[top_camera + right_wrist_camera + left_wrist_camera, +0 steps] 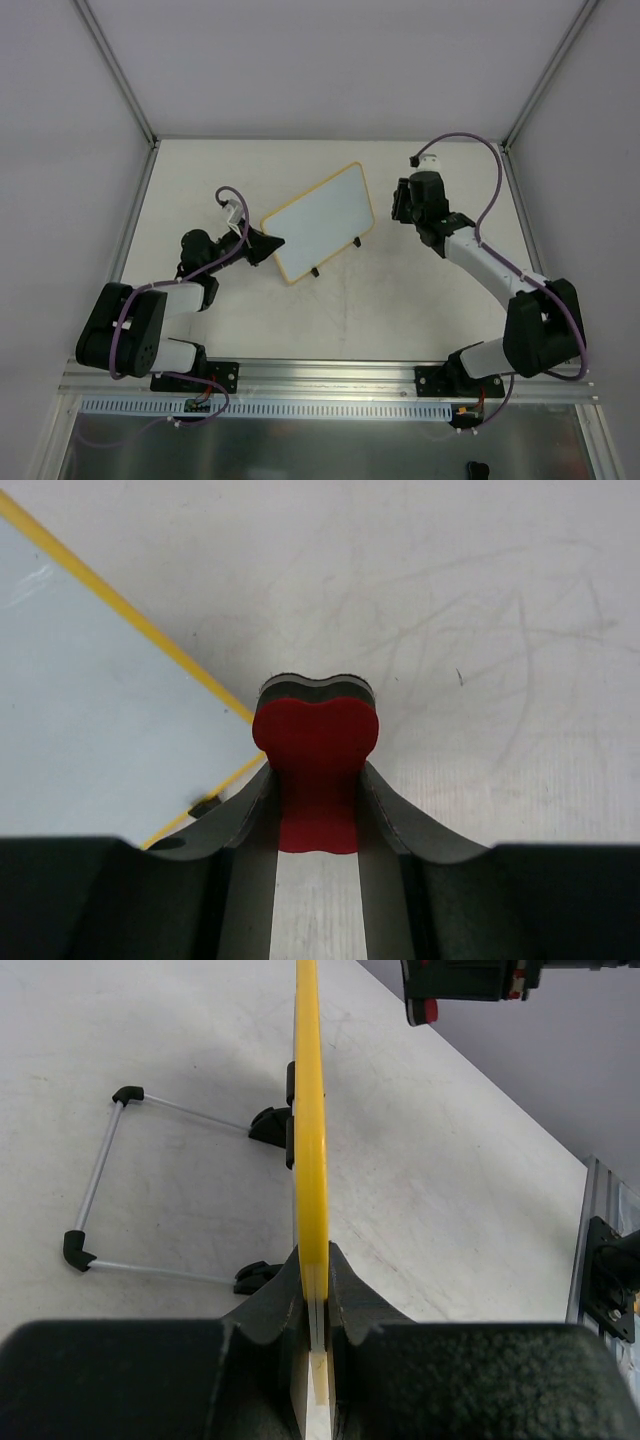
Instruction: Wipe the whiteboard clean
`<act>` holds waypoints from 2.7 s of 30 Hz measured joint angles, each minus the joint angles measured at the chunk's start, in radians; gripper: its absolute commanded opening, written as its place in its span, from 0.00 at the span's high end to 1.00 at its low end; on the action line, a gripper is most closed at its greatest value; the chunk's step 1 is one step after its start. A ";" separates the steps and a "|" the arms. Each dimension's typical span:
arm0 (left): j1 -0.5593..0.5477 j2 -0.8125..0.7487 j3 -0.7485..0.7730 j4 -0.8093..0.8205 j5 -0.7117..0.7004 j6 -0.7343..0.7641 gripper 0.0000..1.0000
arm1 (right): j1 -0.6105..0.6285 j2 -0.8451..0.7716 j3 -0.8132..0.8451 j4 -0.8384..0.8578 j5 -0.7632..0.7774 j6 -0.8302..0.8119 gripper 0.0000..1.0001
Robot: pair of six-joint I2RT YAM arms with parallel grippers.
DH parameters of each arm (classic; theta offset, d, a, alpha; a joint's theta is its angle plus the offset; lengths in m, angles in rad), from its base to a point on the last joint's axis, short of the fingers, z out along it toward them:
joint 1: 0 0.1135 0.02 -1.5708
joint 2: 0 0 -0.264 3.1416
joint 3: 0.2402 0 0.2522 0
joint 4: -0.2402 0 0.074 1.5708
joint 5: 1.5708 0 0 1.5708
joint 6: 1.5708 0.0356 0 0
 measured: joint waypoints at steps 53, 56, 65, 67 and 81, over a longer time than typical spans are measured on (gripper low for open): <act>-0.001 -0.053 0.011 -0.071 0.014 0.066 0.71 | 0.000 -0.014 -0.155 -0.356 -0.240 -0.101 0.31; 0.000 -0.058 0.011 -0.069 0.013 0.067 0.66 | 0.000 -0.014 -0.155 -0.356 -0.240 -0.101 0.30; -0.001 -0.113 -0.014 -0.063 -0.004 0.086 0.30 | 0.000 -0.106 -0.154 -0.364 -0.182 -0.096 0.28; 0.000 -0.134 -0.014 -0.068 -0.016 0.096 0.19 | 0.000 -0.137 -0.149 -0.366 -0.170 -0.096 0.28; 0.000 -0.381 -0.086 -0.178 -0.166 0.116 0.01 | 0.000 -0.230 -0.123 -0.368 -0.112 -0.091 0.25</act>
